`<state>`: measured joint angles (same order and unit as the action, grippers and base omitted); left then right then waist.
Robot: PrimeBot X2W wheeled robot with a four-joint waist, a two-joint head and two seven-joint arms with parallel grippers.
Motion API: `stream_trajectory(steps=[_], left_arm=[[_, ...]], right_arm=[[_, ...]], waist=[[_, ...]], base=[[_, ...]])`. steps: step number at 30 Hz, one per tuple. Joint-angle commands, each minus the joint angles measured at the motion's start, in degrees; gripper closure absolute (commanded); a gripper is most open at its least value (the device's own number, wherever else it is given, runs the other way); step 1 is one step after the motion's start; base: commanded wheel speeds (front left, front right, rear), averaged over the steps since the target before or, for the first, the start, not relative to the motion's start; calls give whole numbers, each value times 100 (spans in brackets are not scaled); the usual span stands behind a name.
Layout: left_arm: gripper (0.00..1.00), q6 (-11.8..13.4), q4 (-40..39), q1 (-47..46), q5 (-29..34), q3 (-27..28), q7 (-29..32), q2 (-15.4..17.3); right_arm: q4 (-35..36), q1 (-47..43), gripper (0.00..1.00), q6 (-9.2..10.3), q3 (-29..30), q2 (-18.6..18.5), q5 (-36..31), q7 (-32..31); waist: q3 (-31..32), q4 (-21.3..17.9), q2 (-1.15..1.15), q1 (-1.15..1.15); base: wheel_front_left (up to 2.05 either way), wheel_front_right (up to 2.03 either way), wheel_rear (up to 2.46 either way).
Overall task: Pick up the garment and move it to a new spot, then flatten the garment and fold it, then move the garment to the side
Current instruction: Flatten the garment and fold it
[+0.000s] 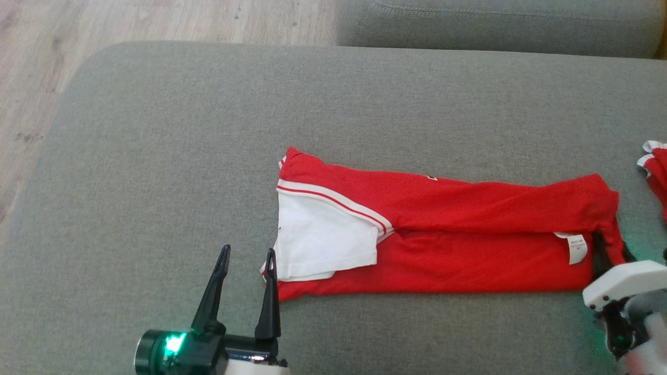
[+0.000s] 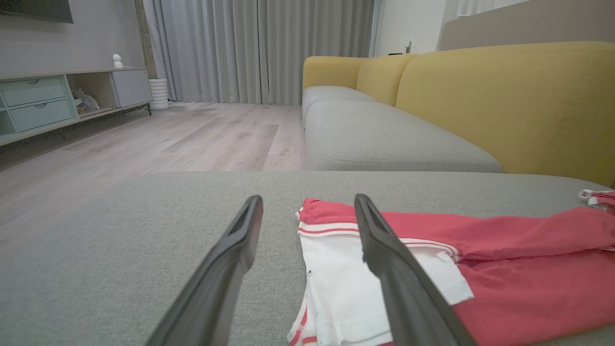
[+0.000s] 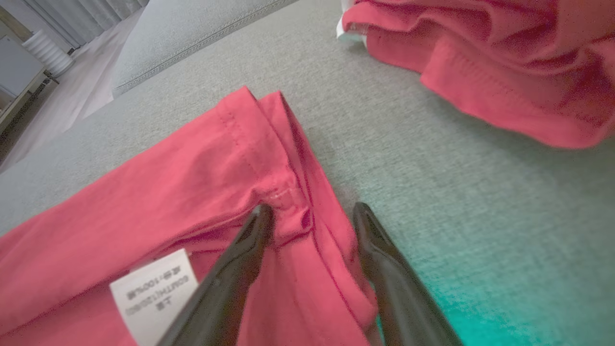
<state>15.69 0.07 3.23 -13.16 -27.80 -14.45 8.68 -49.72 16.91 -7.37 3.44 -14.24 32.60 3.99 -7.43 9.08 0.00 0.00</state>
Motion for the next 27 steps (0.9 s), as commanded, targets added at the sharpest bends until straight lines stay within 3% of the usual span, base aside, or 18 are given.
stream_trajectory(steps=[1,7,15,18,23,24,27], left_arm=[[0,-18,-154,-76,62,226,-54,-53],[0,-176,-245,133,265,626,-54,-231],[0,-476,-236,164,494,937,-54,-350],[0,-550,-248,165,544,1018,-54,-397],[0,-672,-208,185,590,1069,-54,-469],[0,-722,-179,170,583,1072,-54,-496],[0,-815,-129,128,584,1052,-54,-535]], right_arm=[[5,-10,100,-12,-178,118,-25,-143],[544,-181,100,-12,-76,102,-20,3],[1541,-151,100,-12,307,-881,8,-439],[2260,-167,100,-12,437,-1001,184,-776],[3901,-375,100,-12,323,-367,924,-1522],[4498,-515,100,-12,153,53,1153,-1815],[5165,-712,100,-12,-306,871,1193,-2277]], waist=[[13,-8,0,0],[49,-211,0,0],[19,-522,0,0],[9,-572,0,0],[3,-556,0,0],[-1,-508,0,0],[-14,-372,0,0]], base=[[0,0,0],[0,0,0],[0,0,0],[0,0,0],[0,0,0],[0,0,0],[0,0,0]])
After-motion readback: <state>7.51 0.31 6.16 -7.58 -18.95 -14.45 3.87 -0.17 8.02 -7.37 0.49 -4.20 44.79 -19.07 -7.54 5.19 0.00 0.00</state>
